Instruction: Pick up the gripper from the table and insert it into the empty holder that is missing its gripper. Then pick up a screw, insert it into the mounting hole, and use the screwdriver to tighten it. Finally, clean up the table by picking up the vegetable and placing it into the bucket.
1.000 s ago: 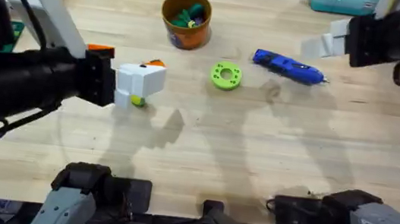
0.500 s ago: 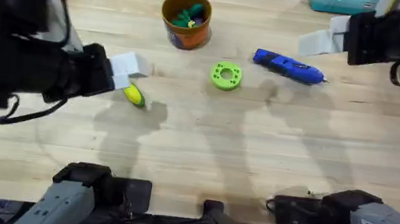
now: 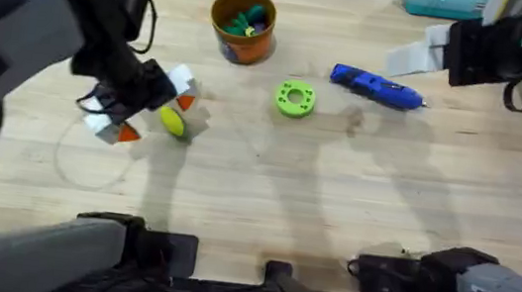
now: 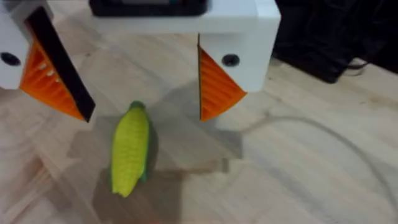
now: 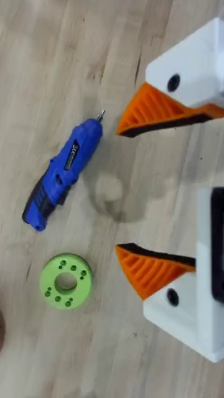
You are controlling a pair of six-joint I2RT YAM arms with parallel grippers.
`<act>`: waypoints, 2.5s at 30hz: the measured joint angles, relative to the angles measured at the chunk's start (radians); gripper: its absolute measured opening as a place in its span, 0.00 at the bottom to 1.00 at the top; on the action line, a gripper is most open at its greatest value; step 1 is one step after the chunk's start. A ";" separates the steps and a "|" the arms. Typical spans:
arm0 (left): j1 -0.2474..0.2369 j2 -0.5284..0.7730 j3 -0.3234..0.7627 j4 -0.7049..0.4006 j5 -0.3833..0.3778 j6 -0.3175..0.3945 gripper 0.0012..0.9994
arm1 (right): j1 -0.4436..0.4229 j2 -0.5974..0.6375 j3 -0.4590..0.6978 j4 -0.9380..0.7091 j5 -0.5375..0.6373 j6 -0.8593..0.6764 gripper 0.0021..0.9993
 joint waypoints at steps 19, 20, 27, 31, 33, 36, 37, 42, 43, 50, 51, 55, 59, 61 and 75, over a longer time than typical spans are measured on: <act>0.000 0.223 0.000 0.112 0.103 -0.041 0.99 | 0.000 0.002 0.000 0.000 -0.001 0.000 1.00; 0.000 0.223 0.000 0.112 0.103 -0.041 0.99 | 0.000 0.002 0.000 0.000 -0.001 0.000 1.00; 0.000 0.223 0.000 0.112 0.103 -0.041 0.99 | 0.000 0.002 0.000 0.000 -0.001 0.000 1.00; 0.000 0.223 0.000 0.112 0.103 -0.041 0.99 | 0.000 0.002 0.000 0.000 -0.001 0.000 1.00; 0.000 0.223 0.000 0.112 0.103 -0.041 0.99 | 0.000 0.002 0.000 0.000 -0.001 0.000 1.00; 0.000 0.223 0.000 0.112 0.103 -0.041 0.99 | 0.000 0.002 0.000 0.000 -0.001 0.000 1.00; 0.000 0.223 0.000 0.112 0.103 -0.041 0.99 | 0.000 0.002 0.000 0.000 -0.001 0.000 1.00; 0.000 0.223 0.000 0.112 0.103 -0.041 0.99 | 0.000 0.002 0.000 0.000 -0.001 0.000 1.00; 0.000 0.223 0.000 0.112 0.103 -0.041 0.99 | 0.000 0.002 0.000 0.000 -0.001 0.000 1.00; 0.000 0.223 0.000 0.112 0.103 -0.041 0.99 | 0.000 0.002 0.000 0.000 -0.001 0.000 1.00; 0.000 0.223 0.000 0.112 0.103 -0.041 0.99 | 0.000 0.002 0.000 0.000 -0.001 0.000 1.00; 0.000 0.223 0.000 0.112 0.103 -0.041 0.99 | 0.000 0.002 0.000 0.000 -0.001 0.000 1.00; 0.000 0.223 0.000 0.112 0.103 -0.041 0.99 | 0.000 0.002 0.000 0.000 -0.001 0.000 1.00; 0.000 0.223 0.000 0.112 0.103 -0.041 0.99 | 0.000 0.002 0.000 0.000 -0.001 0.000 1.00; 0.000 0.223 0.000 0.112 0.103 -0.041 0.99 | 0.000 0.002 0.000 0.000 -0.001 0.000 1.00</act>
